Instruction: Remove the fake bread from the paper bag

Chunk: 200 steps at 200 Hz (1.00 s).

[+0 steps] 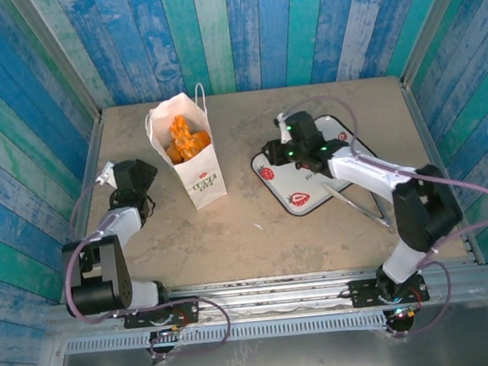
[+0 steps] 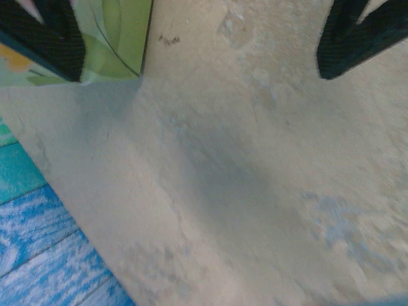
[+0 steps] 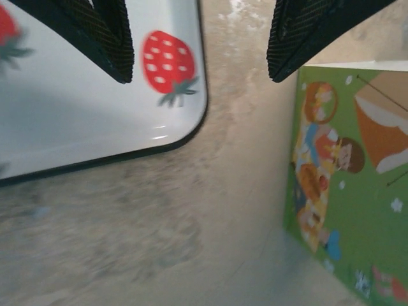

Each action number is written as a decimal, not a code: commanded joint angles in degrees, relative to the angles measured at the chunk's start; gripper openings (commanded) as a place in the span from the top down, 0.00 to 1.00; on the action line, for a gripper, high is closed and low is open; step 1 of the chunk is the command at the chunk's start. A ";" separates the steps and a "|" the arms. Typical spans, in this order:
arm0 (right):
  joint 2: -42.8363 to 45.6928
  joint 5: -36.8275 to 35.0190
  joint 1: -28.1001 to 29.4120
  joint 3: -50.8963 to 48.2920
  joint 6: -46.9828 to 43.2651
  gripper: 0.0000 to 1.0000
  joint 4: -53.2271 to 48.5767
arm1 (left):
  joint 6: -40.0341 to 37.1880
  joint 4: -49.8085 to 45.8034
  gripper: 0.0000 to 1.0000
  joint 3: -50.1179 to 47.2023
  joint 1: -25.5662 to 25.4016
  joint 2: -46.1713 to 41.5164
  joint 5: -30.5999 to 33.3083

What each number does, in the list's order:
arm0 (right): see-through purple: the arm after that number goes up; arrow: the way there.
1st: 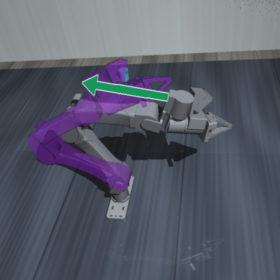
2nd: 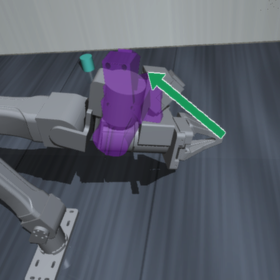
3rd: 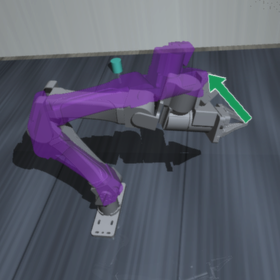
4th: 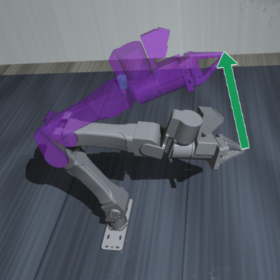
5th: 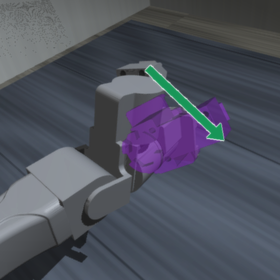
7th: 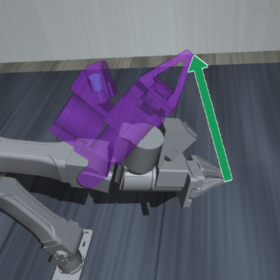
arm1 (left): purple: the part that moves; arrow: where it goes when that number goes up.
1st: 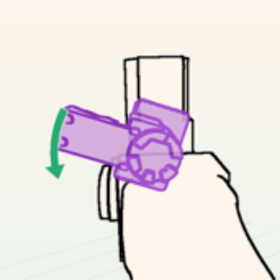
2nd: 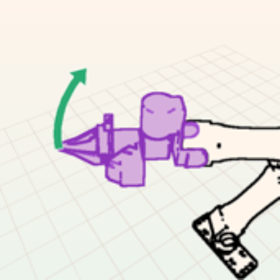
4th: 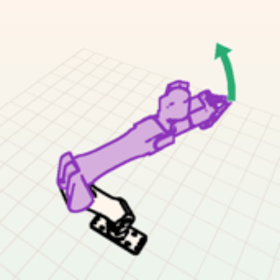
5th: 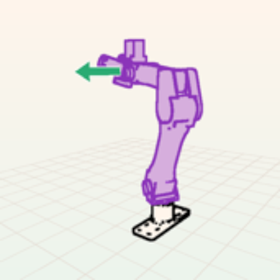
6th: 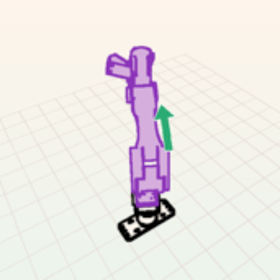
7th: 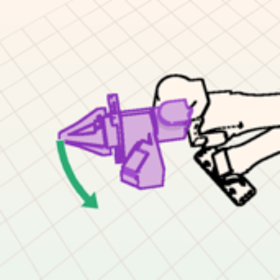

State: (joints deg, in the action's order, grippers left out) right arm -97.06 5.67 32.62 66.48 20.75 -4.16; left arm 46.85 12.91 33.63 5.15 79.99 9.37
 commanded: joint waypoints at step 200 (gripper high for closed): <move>-0.52 -5.52 8.23 0.56 5.21 0.55 -11.73 | 2.68 7.85 0.27 20.54 -6.03 23.20 -18.81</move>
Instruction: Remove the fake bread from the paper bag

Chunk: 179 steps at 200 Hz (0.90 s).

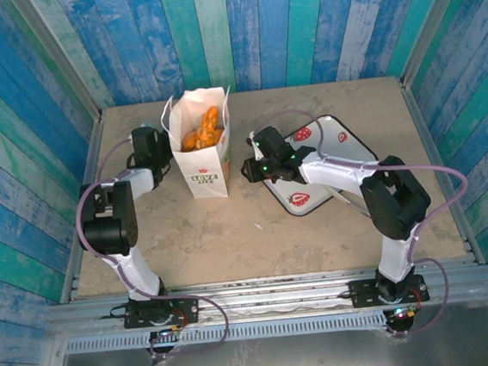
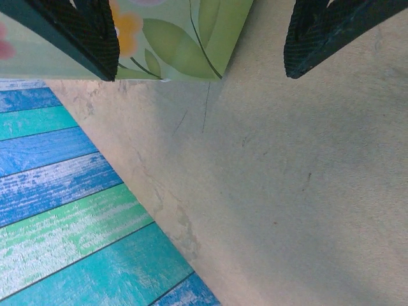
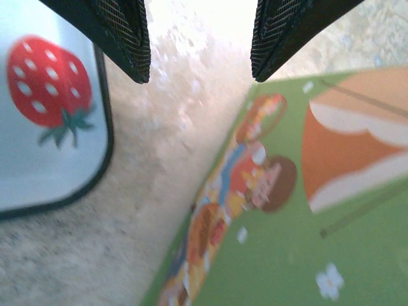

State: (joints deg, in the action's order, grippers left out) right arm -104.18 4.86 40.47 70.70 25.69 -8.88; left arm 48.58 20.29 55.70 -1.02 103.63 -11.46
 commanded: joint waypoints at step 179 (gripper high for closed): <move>22.50 -11.51 -0.14 -26.14 11.68 0.54 -27.97 | -1.93 -6.06 0.14 -14.45 2.25 -21.13 14.05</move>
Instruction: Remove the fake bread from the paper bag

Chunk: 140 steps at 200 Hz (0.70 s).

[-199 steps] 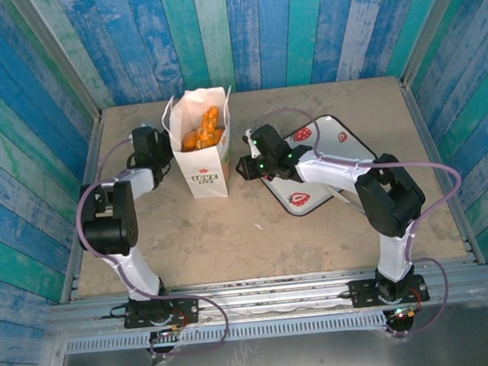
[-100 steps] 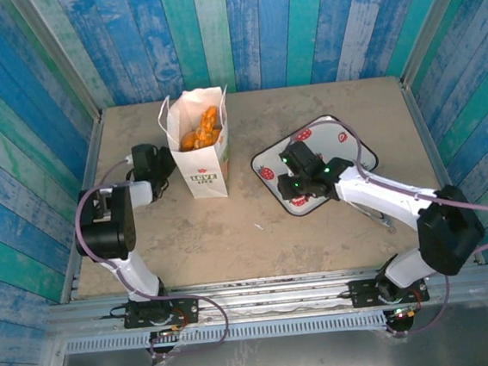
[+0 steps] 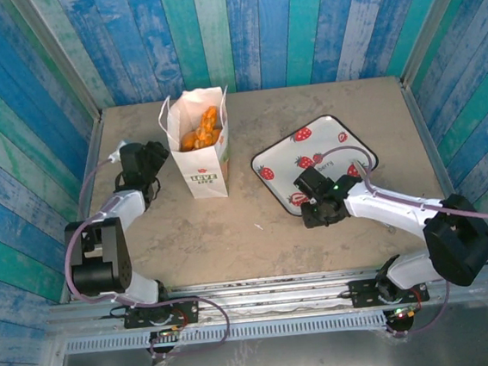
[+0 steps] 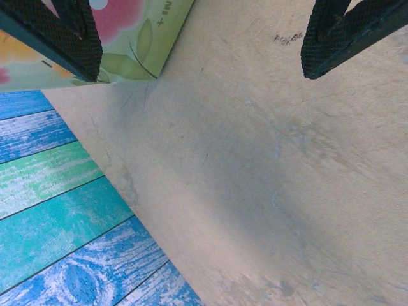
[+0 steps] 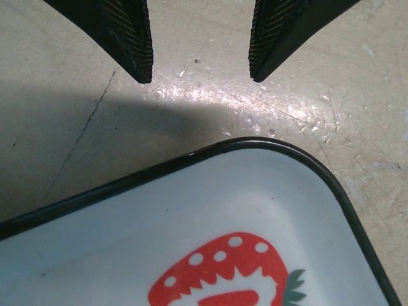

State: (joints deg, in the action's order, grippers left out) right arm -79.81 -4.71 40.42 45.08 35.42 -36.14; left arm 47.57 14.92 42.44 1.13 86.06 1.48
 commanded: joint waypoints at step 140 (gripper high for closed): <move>-11.98 0.53 -5.71 5.69 -3.14 0.55 6.52 | -1.16 -2.03 0.13 -2.06 0.03 -6.80 3.14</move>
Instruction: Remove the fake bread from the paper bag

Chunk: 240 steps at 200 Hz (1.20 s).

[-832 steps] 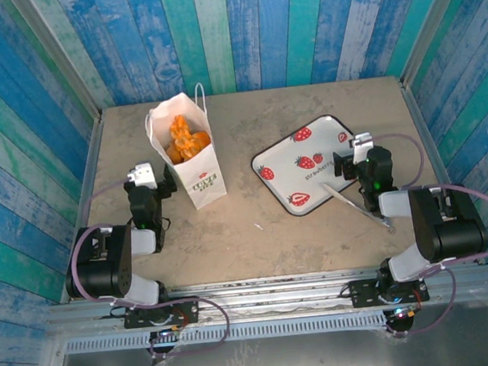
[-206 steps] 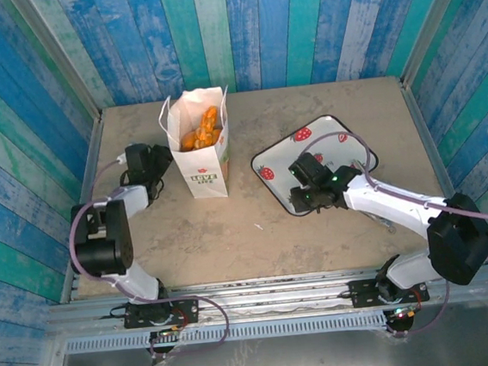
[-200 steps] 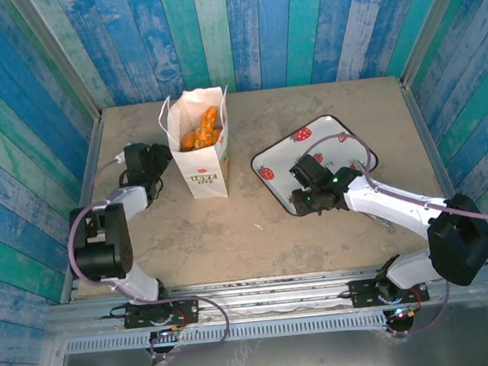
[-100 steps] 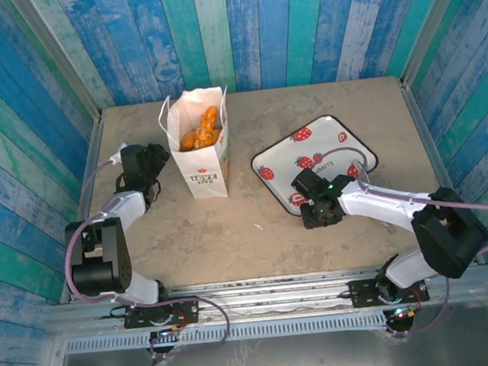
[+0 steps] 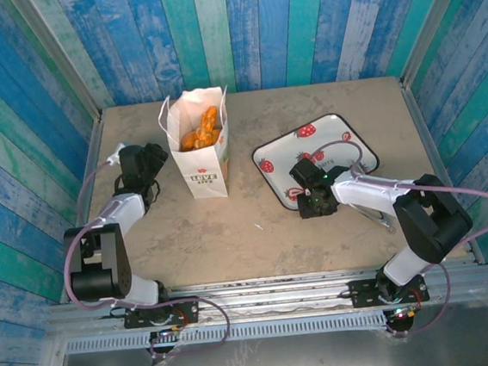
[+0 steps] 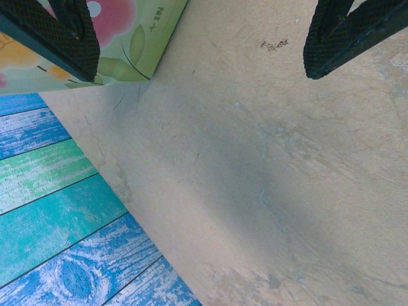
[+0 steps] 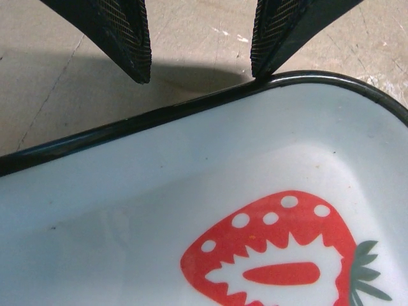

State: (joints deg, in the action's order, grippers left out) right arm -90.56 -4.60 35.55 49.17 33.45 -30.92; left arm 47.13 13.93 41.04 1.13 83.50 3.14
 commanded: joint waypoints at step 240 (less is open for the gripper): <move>33.89 18.11 -53.85 -15.53 -7.26 0.00 -2.05 | -2.96 -3.21 0.07 -1.62 0.09 -8.84 -2.13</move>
State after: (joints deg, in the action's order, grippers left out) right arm -54.48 4.67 -12.23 36.45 27.16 -38.24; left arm 45.52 10.96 40.21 1.13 75.09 2.63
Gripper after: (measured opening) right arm 0.998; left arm 0.928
